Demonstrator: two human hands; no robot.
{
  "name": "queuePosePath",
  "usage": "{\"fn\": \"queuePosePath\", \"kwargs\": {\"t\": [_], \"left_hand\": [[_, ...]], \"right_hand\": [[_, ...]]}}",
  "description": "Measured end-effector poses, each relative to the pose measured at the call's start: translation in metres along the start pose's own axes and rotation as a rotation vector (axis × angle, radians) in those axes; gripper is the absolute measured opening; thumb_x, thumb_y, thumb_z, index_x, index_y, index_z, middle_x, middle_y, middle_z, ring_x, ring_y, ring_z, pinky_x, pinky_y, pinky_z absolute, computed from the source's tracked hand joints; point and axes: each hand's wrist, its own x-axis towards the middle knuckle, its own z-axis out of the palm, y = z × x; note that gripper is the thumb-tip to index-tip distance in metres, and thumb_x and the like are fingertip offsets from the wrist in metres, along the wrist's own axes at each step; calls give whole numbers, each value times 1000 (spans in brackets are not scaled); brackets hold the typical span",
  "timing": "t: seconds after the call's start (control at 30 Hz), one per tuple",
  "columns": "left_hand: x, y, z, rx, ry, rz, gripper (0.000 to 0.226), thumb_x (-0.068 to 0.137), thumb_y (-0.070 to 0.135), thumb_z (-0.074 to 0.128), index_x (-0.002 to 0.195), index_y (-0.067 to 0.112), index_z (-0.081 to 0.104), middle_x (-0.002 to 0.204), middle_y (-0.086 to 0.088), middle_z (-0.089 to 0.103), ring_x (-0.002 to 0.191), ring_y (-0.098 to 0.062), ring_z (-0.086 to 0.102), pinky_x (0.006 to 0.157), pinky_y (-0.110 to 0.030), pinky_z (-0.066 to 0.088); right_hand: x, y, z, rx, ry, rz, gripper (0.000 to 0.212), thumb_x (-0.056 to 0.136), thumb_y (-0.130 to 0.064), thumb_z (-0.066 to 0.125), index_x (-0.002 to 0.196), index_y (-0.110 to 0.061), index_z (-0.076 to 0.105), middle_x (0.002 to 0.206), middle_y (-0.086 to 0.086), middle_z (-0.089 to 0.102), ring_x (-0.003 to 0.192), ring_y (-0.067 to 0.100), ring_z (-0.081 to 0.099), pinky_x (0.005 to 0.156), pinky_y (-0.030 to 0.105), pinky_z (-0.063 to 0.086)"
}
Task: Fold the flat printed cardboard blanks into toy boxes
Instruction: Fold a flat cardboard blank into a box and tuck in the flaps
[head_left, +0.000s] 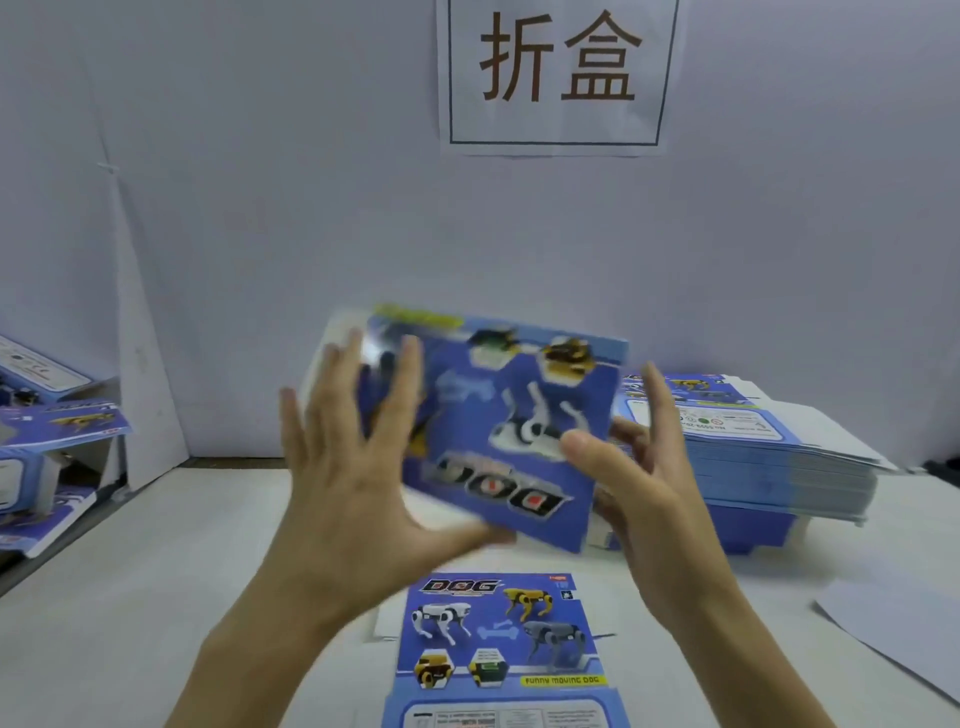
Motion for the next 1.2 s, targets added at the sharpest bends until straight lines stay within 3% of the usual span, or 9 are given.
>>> {"fn": "queuePosePath", "kwargs": {"t": [0.1,0.2,0.27,0.33,0.43,0.67,0.8,0.97,1.2], "left_hand": [[3,-14,-2,-504,-55,-463,142,26,105,38,145,49,-14,161,8,-11,147,-8,-6,116,-35,1],[6,-19,-5,-1138,-118,-633,149,22,90,68,151,35,19,146,-2,48,129,-20,51,109,-48,37],[6,-19,4,-1288,-38,-617,114,40,65,84,139,23,46,115,-2,71,98,-20,70,79,-40,59],[7,-21,11,-1243,79,-572,86,54,36,84,130,13,53,99,-2,75,81,-19,74,59,-28,58],[2,-32,21,-1070,-53,-337,85,58,14,90,131,7,48,106,-10,72,87,-24,73,64,-27,58],[-23,-42,72,-950,-403,-347,92,45,37,91,126,21,49,113,3,67,101,-17,68,72,-31,59],[-25,-39,84,-909,-401,-335,95,45,44,91,127,30,45,108,19,63,102,-8,65,73,-22,57],[-26,-33,91,-914,-374,-335,96,45,46,85,129,31,42,109,22,64,103,-1,63,76,-16,54],[-30,-28,98,-958,-316,-375,94,47,43,85,130,27,43,96,8,70,94,-17,67,90,-37,55]], "right_hand": [[3,3,-3,168,79,18,77,67,-21,69,132,-48,37,104,3,71,86,23,71,66,33,57],[2,7,-4,189,-2,129,76,62,-19,74,128,-39,42,110,11,68,91,26,70,73,37,57],[1,8,-5,-2,-142,192,75,55,-34,78,123,-37,47,109,3,70,95,18,70,82,29,55],[3,6,-8,-256,-192,167,56,58,-55,68,108,-32,59,100,-8,71,92,3,66,78,14,49],[10,9,-17,-284,21,53,39,74,-52,55,100,-26,66,101,-15,69,98,-2,61,94,23,45],[13,27,-21,-125,-62,195,68,71,-61,50,125,-19,57,117,2,69,110,19,63,98,39,46],[21,41,-36,23,-49,220,44,81,-32,56,123,-16,57,112,5,69,101,20,65,84,33,52],[23,69,-52,430,-6,259,57,77,-23,45,134,-14,51,112,5,67,93,27,58,80,35,43],[16,102,-50,215,-58,401,59,89,-28,43,146,-15,37,103,1,75,89,19,72,68,28,58]]}}
